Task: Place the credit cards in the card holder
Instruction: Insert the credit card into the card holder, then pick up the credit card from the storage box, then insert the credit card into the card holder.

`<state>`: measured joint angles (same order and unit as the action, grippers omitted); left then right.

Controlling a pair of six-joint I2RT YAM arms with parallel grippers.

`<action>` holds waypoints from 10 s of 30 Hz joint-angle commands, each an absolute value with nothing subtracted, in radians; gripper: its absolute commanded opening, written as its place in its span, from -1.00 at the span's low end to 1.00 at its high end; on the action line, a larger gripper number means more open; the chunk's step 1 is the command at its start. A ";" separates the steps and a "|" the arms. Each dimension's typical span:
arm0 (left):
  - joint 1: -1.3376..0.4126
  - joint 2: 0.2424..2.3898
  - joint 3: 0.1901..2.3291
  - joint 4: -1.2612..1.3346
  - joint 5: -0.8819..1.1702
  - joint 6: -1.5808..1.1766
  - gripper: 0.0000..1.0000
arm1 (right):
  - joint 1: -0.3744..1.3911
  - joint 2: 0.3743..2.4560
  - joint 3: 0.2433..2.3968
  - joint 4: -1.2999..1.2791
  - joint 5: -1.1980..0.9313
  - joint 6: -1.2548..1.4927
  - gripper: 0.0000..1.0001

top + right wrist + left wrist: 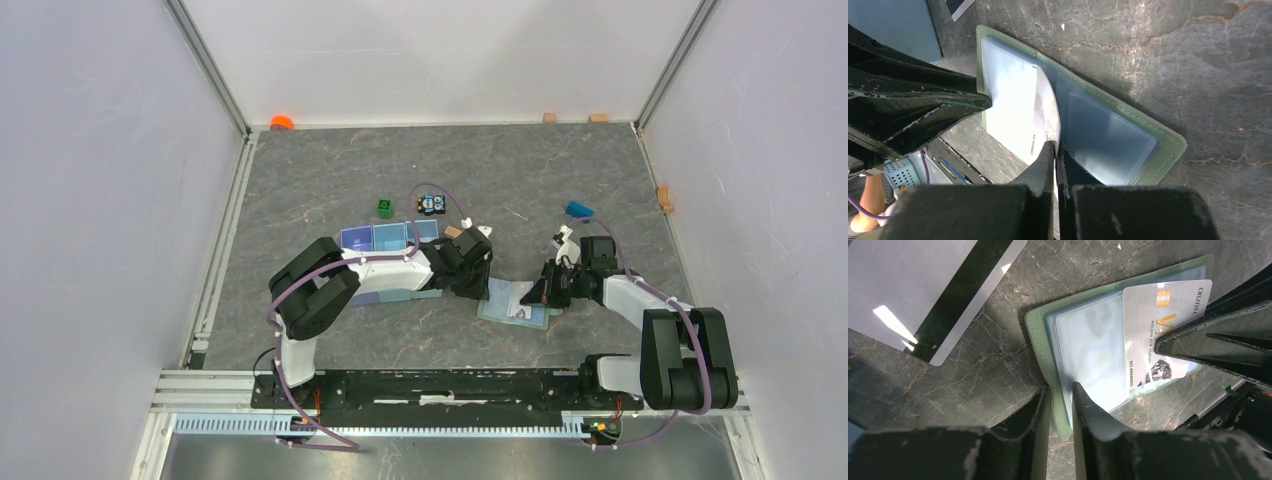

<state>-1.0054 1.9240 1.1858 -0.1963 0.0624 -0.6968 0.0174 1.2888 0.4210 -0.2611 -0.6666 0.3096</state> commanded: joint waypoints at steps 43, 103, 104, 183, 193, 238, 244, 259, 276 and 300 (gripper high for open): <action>-1.005 1.977 1.125 -0.088 0.196 -0.662 -0.62 | 0.093 1.376 0.347 -0.189 -0.533 0.524 -1.00; -0.995 1.958 1.093 -0.011 0.257 -0.693 -0.14 | 0.335 1.234 0.654 -0.471 -0.231 0.510 -0.07; -0.996 1.958 1.091 -0.011 0.256 -0.695 -0.14 | 0.334 1.227 0.661 -0.488 -0.206 0.507 -0.07; -0.613 1.443 1.090 -0.538 0.030 -0.407 0.84 | 0.340 1.041 0.709 -0.528 -0.123 0.433 0.45; -0.575 1.474 1.022 -0.502 0.168 -0.445 0.51 | 0.340 1.037 0.689 -0.515 -0.133 0.431 0.48; -0.514 1.222 0.919 -0.367 0.304 -0.516 -0.96 | 0.341 0.931 0.732 -0.438 -0.165 0.439 0.46; -0.519 1.104 0.820 -0.037 0.564 -0.602 -0.96 | 0.341 0.816 0.655 -0.042 -0.519 0.560 0.71; -0.692 1.097 0.740 0.421 0.696 -0.727 -0.96 | 0.397 0.897 0.613 0.327 -0.784 0.810 0.52; -0.715 1.193 0.785 0.411 0.753 -0.753 -0.21 | 0.399 0.941 0.706 0.088 -0.881 0.668 -1.00; -0.914 1.568 0.894 0.350 0.430 -0.931 -0.96 | 0.117 0.941 0.588 -0.605 0.156 0.406 0.60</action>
